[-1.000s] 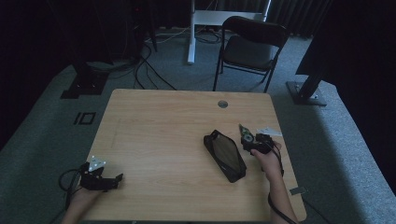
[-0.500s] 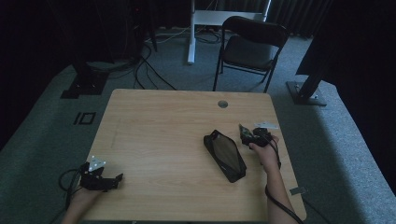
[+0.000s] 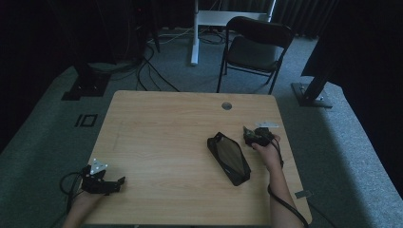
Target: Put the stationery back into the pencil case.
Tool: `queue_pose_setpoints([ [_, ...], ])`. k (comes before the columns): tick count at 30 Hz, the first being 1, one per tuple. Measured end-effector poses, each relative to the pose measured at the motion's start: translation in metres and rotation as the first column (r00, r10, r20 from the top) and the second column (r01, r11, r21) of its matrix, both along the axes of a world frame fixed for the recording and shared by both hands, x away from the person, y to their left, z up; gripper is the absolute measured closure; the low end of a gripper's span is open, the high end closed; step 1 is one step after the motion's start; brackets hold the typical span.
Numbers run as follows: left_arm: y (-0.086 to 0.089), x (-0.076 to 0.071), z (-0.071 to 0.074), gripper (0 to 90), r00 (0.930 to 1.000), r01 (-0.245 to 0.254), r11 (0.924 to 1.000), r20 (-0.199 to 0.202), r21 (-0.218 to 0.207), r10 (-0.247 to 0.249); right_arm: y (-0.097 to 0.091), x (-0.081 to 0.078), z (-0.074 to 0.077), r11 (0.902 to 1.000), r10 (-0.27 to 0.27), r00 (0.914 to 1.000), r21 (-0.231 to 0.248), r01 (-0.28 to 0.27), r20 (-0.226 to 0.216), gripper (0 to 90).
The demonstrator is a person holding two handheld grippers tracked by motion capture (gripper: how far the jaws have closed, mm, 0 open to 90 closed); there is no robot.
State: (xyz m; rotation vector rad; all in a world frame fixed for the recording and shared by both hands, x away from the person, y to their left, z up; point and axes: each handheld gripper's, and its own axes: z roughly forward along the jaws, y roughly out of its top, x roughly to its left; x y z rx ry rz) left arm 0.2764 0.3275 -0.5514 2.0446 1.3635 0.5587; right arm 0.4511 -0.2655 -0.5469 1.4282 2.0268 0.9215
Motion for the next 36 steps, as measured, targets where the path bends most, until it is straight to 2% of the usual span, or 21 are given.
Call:
queue_pose_setpoints([
  [7,0.000,0.000,0.000,0.1,1.0000,0.000,1.0000,0.000,0.000,0.000,0.003,0.004,-0.002,0.9998,0.011,0.9999,-0.014,-0.012,-0.010,36.5],
  [9,0.000,0.000,0.000,0.1,1.0000,0.000,1.0000,0.000,0.000,0.000,0.004,0.004,-0.002,0.9999,0.012,0.9999,-0.003,-0.012,-0.011,36.9],
  [13,0.000,0.000,0.000,0.1,1.0000,0.000,1.0000,0.000,0.000,0.000,0.006,0.003,-0.002,0.9998,0.018,0.9998,0.001,-0.018,-0.009,46.2],
  [15,0.000,0.000,0.000,0.1,1.0000,-0.004,1.0000,0.000,0.000,0.004,0.007,0.002,-0.002,0.9995,0.029,0.9996,0.010,-0.029,-0.008,47.9],
  [20,0.000,0.000,0.000,0.1,1.0000,-0.006,1.0000,0.000,0.000,0.006,0.010,0.000,0.002,0.9997,0.024,0.9989,0.000,-0.024,-0.040,49.1],
  [25,0.000,0.000,0.000,0.1,1.0000,-0.006,1.0000,0.000,0.000,0.006,0.007,-0.005,0.015,0.9998,0.005,0.9990,0.020,-0.004,-0.045,49.3],
  [29,0.000,0.000,0.000,0.1,1.0000,-0.006,1.0000,0.000,0.000,0.006,0.005,-0.011,0.029,0.9995,-0.001,0.9996,0.032,0.002,-0.029,49.4],
  [32,0.000,0.000,0.000,0.1,1.0000,-0.006,1.0000,0.000,0.000,0.006,0.006,-0.018,0.039,0.9993,0.008,0.9998,0.036,-0.007,-0.016,49.5],
  [36,0.000,0.000,0.000,0.1,1.0000,-0.006,1.0000,0.000,-0.001,0.006,0.010,-0.029,0.047,0.9986,0.032,0.9993,0.043,-0.031,-0.021,49.5],
])
